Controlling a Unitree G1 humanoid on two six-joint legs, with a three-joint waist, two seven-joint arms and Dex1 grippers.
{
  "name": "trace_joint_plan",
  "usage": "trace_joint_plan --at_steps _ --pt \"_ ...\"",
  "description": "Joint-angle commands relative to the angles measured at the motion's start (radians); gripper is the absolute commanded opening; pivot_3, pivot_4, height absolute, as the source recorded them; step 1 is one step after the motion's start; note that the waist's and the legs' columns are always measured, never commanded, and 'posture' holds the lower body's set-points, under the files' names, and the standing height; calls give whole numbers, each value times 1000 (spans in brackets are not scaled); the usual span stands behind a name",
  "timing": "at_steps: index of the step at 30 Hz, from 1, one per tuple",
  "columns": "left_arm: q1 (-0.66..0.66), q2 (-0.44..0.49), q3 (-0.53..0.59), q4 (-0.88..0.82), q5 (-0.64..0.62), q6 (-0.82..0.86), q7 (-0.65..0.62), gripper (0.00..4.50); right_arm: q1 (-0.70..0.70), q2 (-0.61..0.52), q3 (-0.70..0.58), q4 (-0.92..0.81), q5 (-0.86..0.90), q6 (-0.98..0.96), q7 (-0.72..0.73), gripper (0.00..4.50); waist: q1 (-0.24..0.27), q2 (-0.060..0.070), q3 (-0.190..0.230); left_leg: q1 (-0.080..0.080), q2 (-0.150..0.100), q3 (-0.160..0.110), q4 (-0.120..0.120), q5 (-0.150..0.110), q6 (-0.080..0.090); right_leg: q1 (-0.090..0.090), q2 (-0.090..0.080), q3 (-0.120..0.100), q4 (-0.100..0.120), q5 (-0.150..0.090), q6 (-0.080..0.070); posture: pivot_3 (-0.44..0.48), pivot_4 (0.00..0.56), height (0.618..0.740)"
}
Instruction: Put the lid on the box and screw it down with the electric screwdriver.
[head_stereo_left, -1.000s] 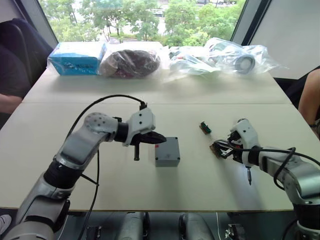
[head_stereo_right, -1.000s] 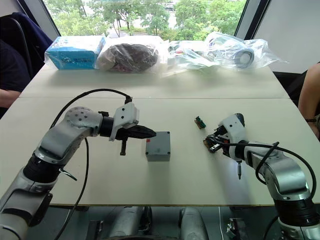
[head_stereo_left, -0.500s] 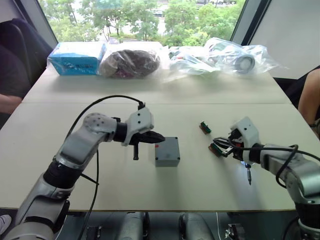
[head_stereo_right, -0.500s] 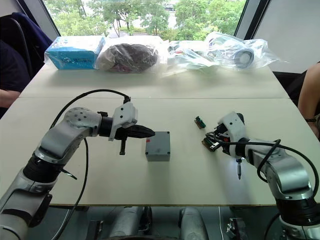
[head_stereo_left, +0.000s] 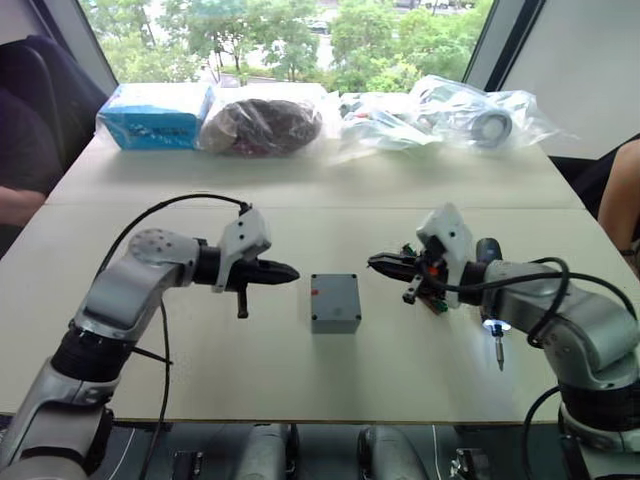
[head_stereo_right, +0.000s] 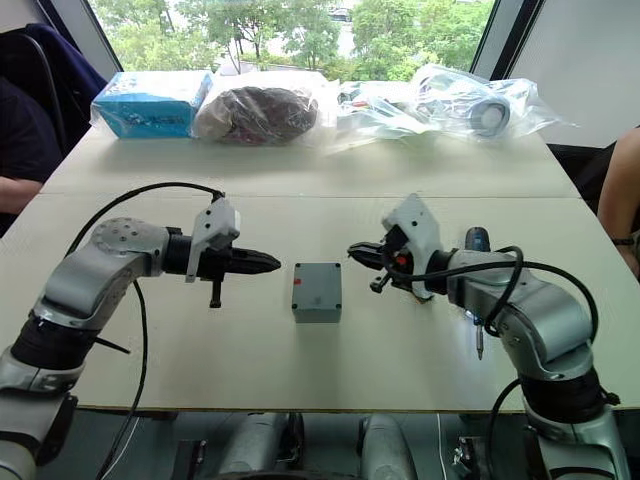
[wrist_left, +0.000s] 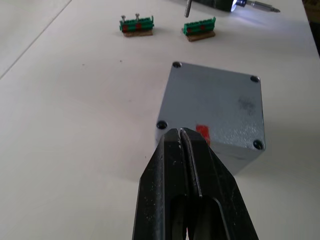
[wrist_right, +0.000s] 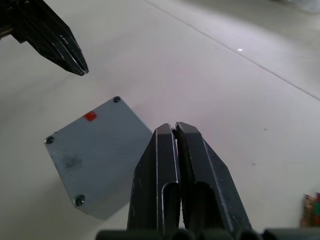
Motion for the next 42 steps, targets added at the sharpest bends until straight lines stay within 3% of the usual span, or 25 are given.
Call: trace_joint_plan --at_steps 1,19,41,42 --pt "-4 -9 23 -64 -28 22 23 0 -13 20 15 -12 -5 -26 -11 37 -3 0 0 0 0 0 0 0 0 0 0 0 0 0 0 0 150 740" --pt "-9 -29 6 -82 -33 37 57 0 -29 32 124 35 -105 -100 -10 37 -5 0 0 0 1 0 0 0 0 -1 1 0 0 0 0 0 150 740" --pt "-12 -29 0 -82 -29 32 51 0 -11 45 145 73 -162 -127 4 37 -5 0 0 0 1 0 0 0 0 -1 1 0 0 0 0 0 150 740" --pt "-12 -29 0 -81 -29 31 50 0 -11 47 143 72 -161 -125 3 286 -5 0 0 0 1 0 0 0 0 -1 1 0 0 0 0 0 150 740"
